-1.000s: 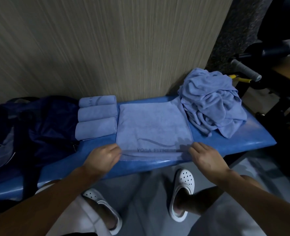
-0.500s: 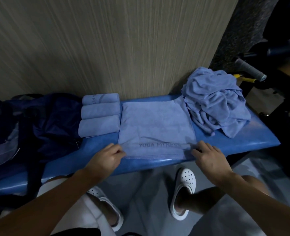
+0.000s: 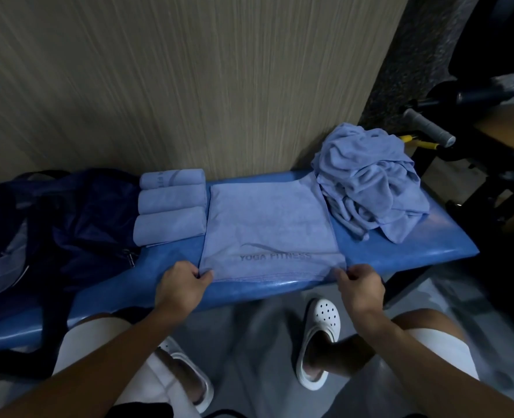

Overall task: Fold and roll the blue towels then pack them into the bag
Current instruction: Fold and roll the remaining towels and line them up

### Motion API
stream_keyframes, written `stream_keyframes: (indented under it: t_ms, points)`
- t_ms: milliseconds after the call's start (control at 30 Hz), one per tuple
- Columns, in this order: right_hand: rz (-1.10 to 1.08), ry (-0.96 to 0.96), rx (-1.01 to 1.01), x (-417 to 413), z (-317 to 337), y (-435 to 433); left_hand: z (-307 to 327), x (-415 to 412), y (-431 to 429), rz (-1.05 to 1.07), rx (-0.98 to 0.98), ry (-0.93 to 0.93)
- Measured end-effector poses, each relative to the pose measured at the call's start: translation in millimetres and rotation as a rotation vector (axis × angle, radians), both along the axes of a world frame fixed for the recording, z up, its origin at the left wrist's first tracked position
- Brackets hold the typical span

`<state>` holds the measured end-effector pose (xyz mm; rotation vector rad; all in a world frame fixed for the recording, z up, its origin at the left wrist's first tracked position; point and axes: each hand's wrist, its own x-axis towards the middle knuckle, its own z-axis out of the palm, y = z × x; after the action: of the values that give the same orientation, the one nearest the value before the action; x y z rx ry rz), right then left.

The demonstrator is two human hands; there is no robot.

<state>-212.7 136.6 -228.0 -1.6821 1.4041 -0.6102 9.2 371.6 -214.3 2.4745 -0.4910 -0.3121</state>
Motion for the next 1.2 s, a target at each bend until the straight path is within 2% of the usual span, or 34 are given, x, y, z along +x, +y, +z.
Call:
stream_keyframes:
  t_ms: [233, 400, 533, 633, 767, 967, 1200]
  points:
    - [-0.105, -0.152, 0.271, 8, -3, 1, 10, -2, -6, 0.091, -0.098, 0.040]
    - [-0.129, -0.308, 0.300, 7, 6, 2, 15, 1, -5, 0.091, -0.092, 0.101]
    - [-0.082, -0.373, 0.349, 10, 12, 1, 22, 3, -11, 0.175, -0.179, 0.354]
    - [-0.020, -0.290, 0.362, 10, 12, -4, 27, 2, -15, 0.266, -0.266, 0.500]
    - [0.045, -0.227, 0.347, 6, 14, -5, 27, 1, -16, 0.262, -0.222, 0.501]
    - [0.115, -0.214, 0.141, 2, 16, -5, 33, -4, -20, 0.159, -0.199, 0.540]
    - [0.133, -0.220, 0.080, -2, 8, -4, 17, -14, -8, 0.178, -0.354, 0.367]
